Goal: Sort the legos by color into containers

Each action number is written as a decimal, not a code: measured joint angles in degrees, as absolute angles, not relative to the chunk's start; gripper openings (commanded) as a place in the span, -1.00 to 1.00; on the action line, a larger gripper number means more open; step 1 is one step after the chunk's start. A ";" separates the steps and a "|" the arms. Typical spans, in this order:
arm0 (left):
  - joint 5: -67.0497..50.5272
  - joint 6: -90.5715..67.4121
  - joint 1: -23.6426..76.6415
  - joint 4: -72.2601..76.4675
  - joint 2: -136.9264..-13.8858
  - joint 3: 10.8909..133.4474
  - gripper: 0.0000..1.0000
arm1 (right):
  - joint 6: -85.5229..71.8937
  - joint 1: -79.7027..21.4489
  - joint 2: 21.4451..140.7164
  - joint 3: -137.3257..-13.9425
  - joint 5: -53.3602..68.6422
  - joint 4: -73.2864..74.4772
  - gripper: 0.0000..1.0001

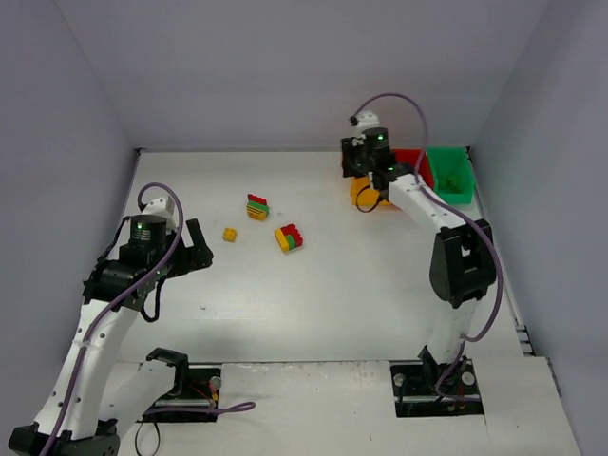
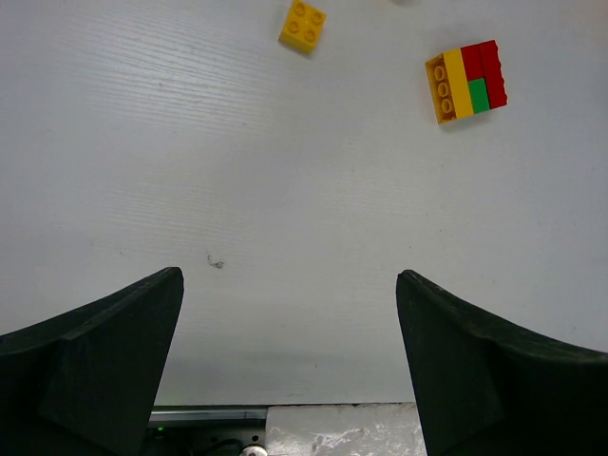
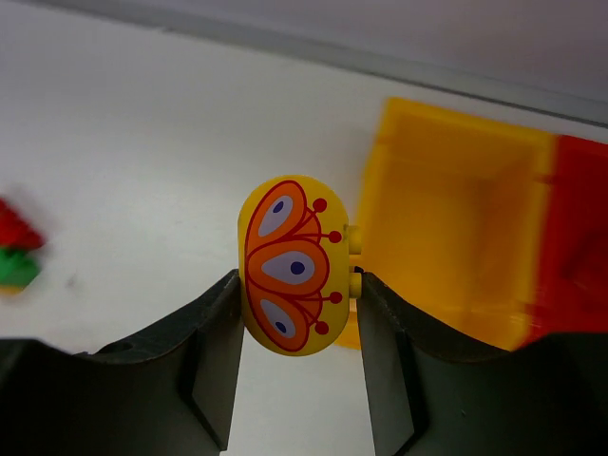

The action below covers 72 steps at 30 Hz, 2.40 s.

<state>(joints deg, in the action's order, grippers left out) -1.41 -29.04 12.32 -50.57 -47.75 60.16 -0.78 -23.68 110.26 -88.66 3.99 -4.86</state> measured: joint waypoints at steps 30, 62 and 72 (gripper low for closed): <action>-2.81 -27.20 12.32 -31.86 -86.37 67.20 0.72 | -8.25 -9.50 112.51 -91.94 7.18 -0.14 0.46; -14.66 -38.85 15.97 -19.66 -99.20 74.11 -1.00 | -18.02 -24.21 78.24 -61.91 15.94 -1.34 0.41; -15.18 -56.82 23.68 -10.94 -93.54 74.89 -1.00 | -21.08 -32.71 81.45 -64.27 15.94 -5.10 0.40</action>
<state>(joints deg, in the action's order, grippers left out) -15.18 -56.82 23.68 -10.94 -93.54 74.89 -21.08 -32.71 81.45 -64.27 15.94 -5.10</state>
